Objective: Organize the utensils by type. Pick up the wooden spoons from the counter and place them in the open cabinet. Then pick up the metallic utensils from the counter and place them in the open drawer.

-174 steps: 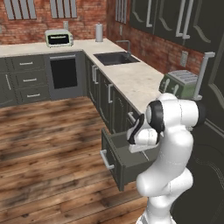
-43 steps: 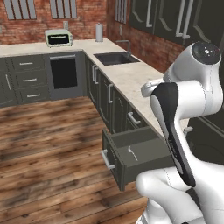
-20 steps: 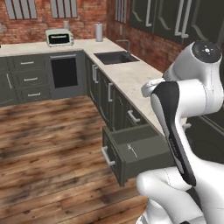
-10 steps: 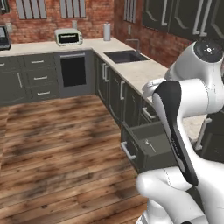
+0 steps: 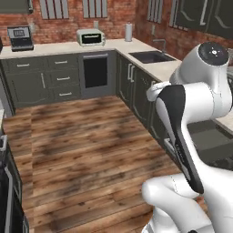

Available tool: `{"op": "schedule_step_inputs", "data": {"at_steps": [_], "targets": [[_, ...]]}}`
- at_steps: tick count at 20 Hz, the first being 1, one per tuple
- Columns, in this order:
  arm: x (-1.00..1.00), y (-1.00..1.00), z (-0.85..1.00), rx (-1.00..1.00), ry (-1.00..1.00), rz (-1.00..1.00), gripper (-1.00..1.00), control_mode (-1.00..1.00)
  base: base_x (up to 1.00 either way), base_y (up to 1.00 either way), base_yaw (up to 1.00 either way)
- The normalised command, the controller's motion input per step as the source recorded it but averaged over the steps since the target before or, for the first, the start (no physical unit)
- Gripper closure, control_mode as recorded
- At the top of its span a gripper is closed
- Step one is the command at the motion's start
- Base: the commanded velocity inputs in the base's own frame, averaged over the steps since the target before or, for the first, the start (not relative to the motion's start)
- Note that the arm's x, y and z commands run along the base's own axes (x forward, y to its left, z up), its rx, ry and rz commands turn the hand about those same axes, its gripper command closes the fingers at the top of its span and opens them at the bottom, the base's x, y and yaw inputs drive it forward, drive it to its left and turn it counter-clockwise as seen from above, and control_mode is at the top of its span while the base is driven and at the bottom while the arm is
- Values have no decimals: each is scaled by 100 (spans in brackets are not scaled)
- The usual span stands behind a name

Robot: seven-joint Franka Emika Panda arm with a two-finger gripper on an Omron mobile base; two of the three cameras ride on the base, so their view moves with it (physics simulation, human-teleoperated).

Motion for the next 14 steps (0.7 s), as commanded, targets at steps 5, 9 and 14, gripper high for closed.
{"op": "schedule_step_inputs", "data": {"at_steps": [5,9,14], "targets": [[0,0,0,0,0,0,-100,100,-1,41,11],[0,0,0,0,0,0,-100,100,28,39,40],[0,0,0,0,0,0,-100,100,2,2,98]]}}
